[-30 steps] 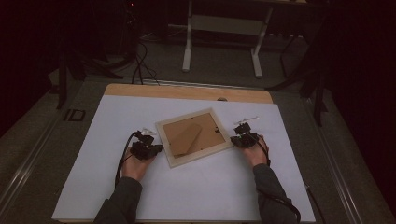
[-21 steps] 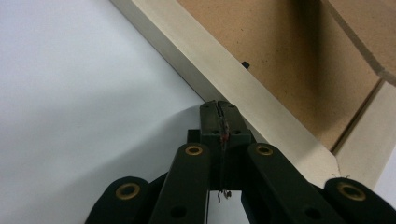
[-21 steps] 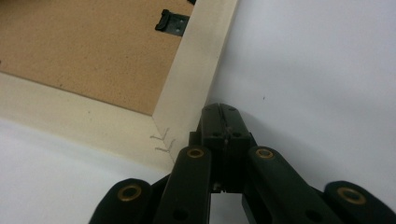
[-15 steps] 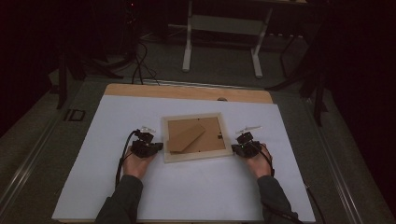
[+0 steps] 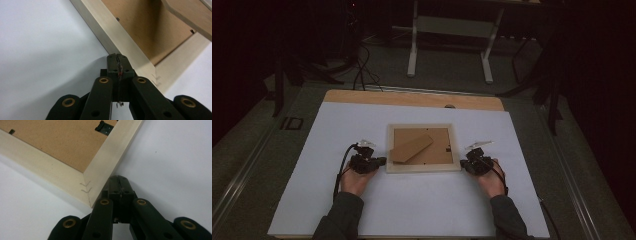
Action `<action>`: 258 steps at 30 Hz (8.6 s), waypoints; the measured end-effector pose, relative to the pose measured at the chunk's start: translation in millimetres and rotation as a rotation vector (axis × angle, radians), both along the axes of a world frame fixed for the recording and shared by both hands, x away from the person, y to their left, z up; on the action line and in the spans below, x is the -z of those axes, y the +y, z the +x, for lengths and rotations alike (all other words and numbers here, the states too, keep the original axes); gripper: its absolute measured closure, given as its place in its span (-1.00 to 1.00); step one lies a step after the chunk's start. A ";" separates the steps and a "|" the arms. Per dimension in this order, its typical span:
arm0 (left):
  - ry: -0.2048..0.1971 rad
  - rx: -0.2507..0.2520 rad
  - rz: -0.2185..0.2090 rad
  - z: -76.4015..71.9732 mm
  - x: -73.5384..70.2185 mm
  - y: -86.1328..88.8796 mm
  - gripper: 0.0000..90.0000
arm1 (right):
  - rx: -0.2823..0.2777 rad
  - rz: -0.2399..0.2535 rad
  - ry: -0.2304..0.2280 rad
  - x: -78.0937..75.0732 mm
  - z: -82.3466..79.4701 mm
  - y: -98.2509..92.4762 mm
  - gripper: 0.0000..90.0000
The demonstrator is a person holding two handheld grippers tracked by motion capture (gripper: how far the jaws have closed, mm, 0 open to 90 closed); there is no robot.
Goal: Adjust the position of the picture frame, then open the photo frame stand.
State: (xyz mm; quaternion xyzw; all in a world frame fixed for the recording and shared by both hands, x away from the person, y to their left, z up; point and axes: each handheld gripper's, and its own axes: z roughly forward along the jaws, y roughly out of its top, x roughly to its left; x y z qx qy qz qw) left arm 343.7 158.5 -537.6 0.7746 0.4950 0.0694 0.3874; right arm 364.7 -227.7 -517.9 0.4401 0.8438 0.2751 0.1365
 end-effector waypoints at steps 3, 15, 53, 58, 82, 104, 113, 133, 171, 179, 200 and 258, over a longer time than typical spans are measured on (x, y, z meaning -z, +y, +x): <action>0.005 -0.007 -0.016 -4.2 1.0 2.4 1.00 | -0.007 -0.004 -0.007 0.3 -4.6 1.6 1.00; -0.005 0.003 -0.028 -13.4 2.8 7.9 1.00 | -0.007 -0.004 -0.030 2.0 -15.2 6.0 1.00; -0.010 0.010 -0.012 -29.2 2.0 7.4 1.00 | 0.001 0.074 -0.077 8.5 -36.1 0.3 1.00; -0.002 0.000 -0.011 -30.8 1.2 9.3 1.00 | 0.004 0.077 -0.081 9.0 -36.7 2.4 1.00; 0.009 -0.048 -0.034 -28.1 0.2 20.7 0.91 | -0.002 0.010 -0.175 8.8 -40.2 9.6 1.00; -0.082 -0.069 -0.199 -30.8 -26.6 43.8 0.51 | 0.057 0.062 -0.216 3.7 -38.7 -11.2 0.75; -0.122 -0.061 -0.204 -32.3 -34.8 45.6 0.49 | 0.054 0.064 -0.218 3.1 -39.1 -10.2 0.68; -0.139 -0.018 -0.224 -11.3 -62.8 30.2 0.28 | 0.055 0.097 -0.201 2.2 -40.3 -15.5 0.53; 0.084 0.139 -0.175 46.5 -48.9 -19.5 -0.05 | 0.021 0.100 -0.178 4.2 -40.8 -14.5 0.49; 0.104 0.148 -0.156 48.2 -42.7 -28.5 -0.11 | 0.027 0.109 -0.180 3.9 -40.7 -16.5 0.48; 0.146 0.220 -0.122 46.5 -32.4 -45.4 -0.16 | 0.022 0.105 -0.167 6.9 -39.9 -16.4 0.48; -0.143 0.278 0.063 15.8 -63.4 -65.9 -0.05 | 0.025 0.178 -0.212 -37.1 -1.7 0.0 0.31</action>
